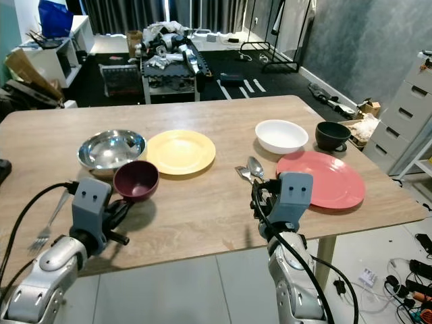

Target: Setting the table

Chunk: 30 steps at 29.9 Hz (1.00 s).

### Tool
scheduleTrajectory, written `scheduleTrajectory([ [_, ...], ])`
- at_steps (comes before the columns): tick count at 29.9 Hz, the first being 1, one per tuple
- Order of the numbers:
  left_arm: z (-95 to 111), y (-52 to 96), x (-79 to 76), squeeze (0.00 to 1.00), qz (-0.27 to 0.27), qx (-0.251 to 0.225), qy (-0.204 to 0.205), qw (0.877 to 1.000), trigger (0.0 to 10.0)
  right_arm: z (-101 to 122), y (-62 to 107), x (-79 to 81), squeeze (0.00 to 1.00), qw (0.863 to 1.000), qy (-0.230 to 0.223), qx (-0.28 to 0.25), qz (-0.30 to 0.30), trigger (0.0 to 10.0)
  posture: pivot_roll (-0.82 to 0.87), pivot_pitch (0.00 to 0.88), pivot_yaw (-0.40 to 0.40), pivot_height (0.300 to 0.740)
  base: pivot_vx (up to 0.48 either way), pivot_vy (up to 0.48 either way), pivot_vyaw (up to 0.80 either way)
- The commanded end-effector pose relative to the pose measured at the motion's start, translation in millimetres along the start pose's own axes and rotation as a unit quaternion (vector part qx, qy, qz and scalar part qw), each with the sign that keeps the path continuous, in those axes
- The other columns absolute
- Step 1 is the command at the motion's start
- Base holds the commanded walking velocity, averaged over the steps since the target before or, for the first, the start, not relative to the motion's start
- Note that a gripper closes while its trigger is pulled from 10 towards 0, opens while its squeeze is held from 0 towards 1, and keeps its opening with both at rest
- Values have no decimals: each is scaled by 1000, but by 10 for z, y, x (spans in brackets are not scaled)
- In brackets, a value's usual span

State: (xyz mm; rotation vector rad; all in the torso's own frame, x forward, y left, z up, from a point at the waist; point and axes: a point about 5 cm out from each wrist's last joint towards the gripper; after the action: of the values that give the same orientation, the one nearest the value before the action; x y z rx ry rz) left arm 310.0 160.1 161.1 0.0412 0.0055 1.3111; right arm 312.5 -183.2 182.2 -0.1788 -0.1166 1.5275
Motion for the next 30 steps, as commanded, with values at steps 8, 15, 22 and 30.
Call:
scheduleTrajectory([
  [8, 3, 67, 27, 0, -14, -6, 17, 1000, 10000, 35, -3, -23, 0, 1000, -5, -1, 0, 10000, -17, 137, 65, 740, 0, 0, 0],
  [15, 192, 125, 49, 0, 40, -41, 41, 998, 10000, 52, -3, -27, 0, 1000, 0, -2, 7, 10000, -20, 142, 59, 740, 0, 0, 0],
  [22, 94, 316, -56, 0, 46, -8, 95, 994, 10000, 24, 2, -20, 0, 1000, 0, 4, 9, 10000, -6, 147, 56, 740, 0, 0, 0],
  [30, 6, 394, 104, 0, 96, 10, 105, 990, 10000, 26, -25, 7, 0, 1000, -1, 5, 16, 10000, 4, 144, 48, 740, 0, 0, 0],
])
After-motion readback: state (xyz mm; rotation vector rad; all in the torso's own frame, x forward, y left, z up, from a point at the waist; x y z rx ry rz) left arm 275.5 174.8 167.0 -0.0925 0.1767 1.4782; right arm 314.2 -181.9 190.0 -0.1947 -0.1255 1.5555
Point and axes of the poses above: a point about 5 cm out from each wrist's last joint towards the gripper, its own y axis pointing back from the gripper into the wrist, its own z axis along the axis of the wrist's last joint, x = y × z, and after that the axes turned 10 degrees about y, right-handed
